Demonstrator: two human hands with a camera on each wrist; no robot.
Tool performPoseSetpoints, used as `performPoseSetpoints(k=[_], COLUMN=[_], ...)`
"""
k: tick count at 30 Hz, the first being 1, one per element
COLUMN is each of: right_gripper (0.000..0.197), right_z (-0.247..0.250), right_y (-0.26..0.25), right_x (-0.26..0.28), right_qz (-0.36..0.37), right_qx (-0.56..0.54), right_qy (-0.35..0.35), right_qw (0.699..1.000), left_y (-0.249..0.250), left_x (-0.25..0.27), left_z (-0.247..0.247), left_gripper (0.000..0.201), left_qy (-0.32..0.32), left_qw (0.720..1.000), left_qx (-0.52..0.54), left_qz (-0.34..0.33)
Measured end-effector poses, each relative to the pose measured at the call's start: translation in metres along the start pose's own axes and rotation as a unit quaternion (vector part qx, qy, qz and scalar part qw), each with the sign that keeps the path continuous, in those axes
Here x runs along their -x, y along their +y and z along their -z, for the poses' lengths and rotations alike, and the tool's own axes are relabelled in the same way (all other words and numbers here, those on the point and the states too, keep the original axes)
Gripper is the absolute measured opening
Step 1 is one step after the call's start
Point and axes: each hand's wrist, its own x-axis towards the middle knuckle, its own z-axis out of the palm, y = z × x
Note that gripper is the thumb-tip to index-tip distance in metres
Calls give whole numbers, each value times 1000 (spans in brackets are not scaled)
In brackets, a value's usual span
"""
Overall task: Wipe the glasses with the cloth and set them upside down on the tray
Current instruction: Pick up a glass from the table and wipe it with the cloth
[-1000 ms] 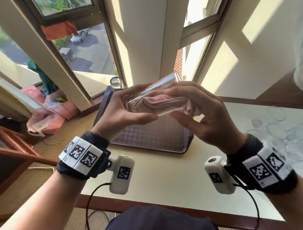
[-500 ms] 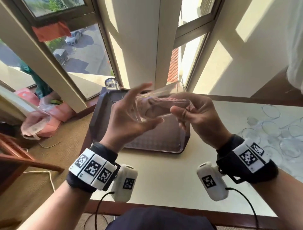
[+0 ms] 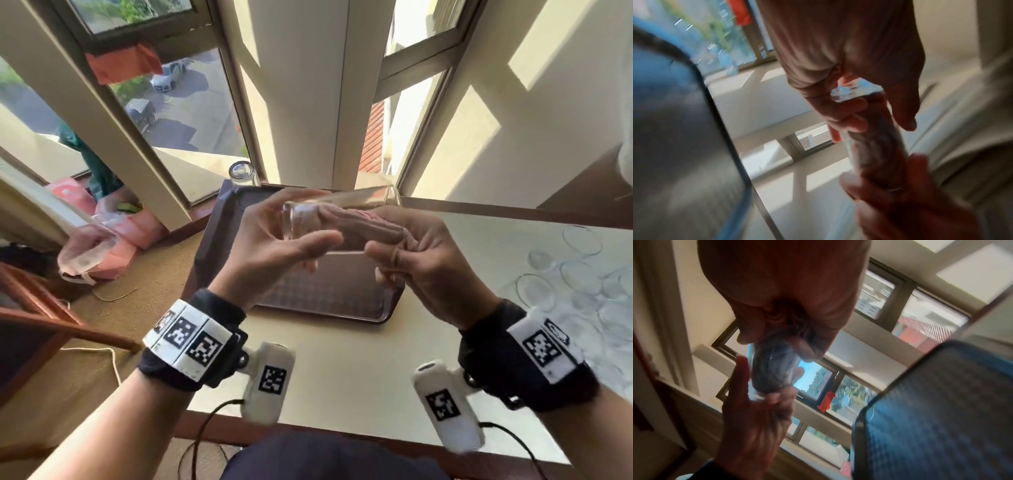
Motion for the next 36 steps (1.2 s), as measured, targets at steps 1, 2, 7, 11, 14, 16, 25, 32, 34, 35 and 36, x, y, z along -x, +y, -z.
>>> performPoseSetpoints(k=[1, 2, 7, 11, 14, 16, 25, 32, 34, 35, 36], right_gripper=[29, 30, 42, 32, 37, 34, 31, 25, 26, 25, 25], right_z=[-2, -2, 1, -1, -4, -4, -5, 3, 6, 7, 8], right_y=[3, 6, 6, -4, -8, -7, -8, -13, -15, -14, -12], right_x=[3, 6, 2, -15, -21, -20, -9, -18, -20, -21, -21], right_qz=[-27, -46, -69, 37, 72, 50, -72, 61, 75, 70, 59], right_qx=[-37, -74, -145, 28, 86, 71, -5, 108, 134, 133, 121], right_qy=[0, -1, 5, 47, -16, -15, 4, 0, -23, -21, -12], right_qw=[999, 996, 987, 998, 994, 996, 997, 992, 988, 988, 991], left_y=[3, 4, 3, 1, -4, -6, -26, -9, -9, -9, -9], left_x=[0, 0, -5, -8, -7, -2, 15, 3, 0, 0, 0], left_z=[2, 5, 13, 15, 15, 13, 5, 1, 2, 1, 0], left_gripper=[66, 68, 70, 89, 90, 77, 72, 93, 71, 63, 61], left_qy=[-11, -27, -53, -43, -22, -5, 63, 9, 12, 21, 30], left_qw=[997, 989, 970, 990, 976, 982, 949, 974, 965, 969, 975], left_qx=[-58, -114, -194, 48, 105, 101, -245, 149, 200, 202, 191], left_qz=[-39, -85, -138, 124, 191, 160, -187, 172, 166, 143, 114])
